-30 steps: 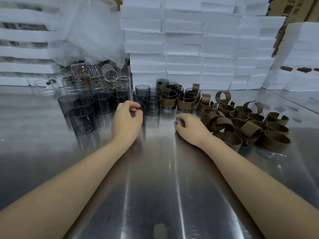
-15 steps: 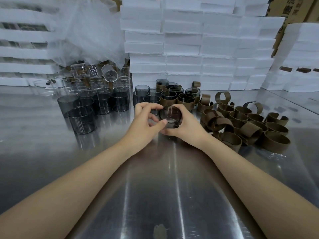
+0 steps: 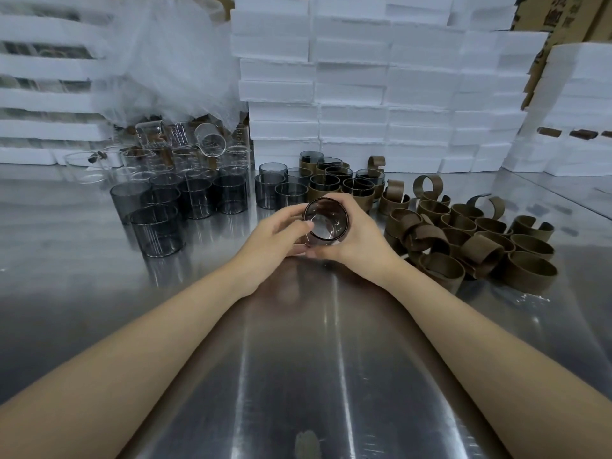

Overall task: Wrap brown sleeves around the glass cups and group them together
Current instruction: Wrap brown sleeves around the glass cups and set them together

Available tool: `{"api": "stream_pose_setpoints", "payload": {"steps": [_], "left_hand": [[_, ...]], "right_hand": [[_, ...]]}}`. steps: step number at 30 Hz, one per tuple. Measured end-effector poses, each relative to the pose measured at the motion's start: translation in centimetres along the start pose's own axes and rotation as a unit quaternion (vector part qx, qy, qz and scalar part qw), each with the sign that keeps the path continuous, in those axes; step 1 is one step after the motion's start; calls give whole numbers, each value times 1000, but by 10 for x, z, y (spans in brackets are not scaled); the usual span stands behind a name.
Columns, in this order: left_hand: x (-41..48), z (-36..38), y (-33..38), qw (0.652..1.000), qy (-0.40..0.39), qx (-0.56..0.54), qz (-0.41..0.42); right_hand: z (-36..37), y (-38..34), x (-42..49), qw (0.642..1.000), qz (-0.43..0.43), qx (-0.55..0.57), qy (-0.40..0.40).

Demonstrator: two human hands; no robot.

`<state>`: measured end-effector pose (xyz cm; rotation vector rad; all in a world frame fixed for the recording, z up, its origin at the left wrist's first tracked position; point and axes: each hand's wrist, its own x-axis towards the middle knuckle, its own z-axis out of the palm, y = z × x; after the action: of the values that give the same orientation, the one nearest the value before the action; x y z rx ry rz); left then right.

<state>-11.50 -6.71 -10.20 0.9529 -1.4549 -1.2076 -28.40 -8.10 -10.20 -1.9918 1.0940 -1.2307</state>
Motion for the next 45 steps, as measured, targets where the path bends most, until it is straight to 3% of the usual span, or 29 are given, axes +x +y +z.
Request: {"api": "stream_pose_setpoints", "payload": {"steps": [10,17,27,33,37,45], "left_hand": [[2,-2,1,996,52,-70,-33],[-2,1,4,998,53,3,-26],[-5,4,5,994,40,92,35],[-4,2,1,994,25,94,41],[-4,4,0,995,12,95,38],[-3,3,-1,998,13,67,15]], "right_hand": [[1,-10,-2,997,-38,-27,-56],[4,-22,-6,987,-83,-112,-84],[6,-24,-6,984,-75,-129,-94],[9,-18,-6,993,-53,-76,-71],[10,-16,-5,999,5,-3,-46],[6,-7,-1,982,99,158,-44]]}}
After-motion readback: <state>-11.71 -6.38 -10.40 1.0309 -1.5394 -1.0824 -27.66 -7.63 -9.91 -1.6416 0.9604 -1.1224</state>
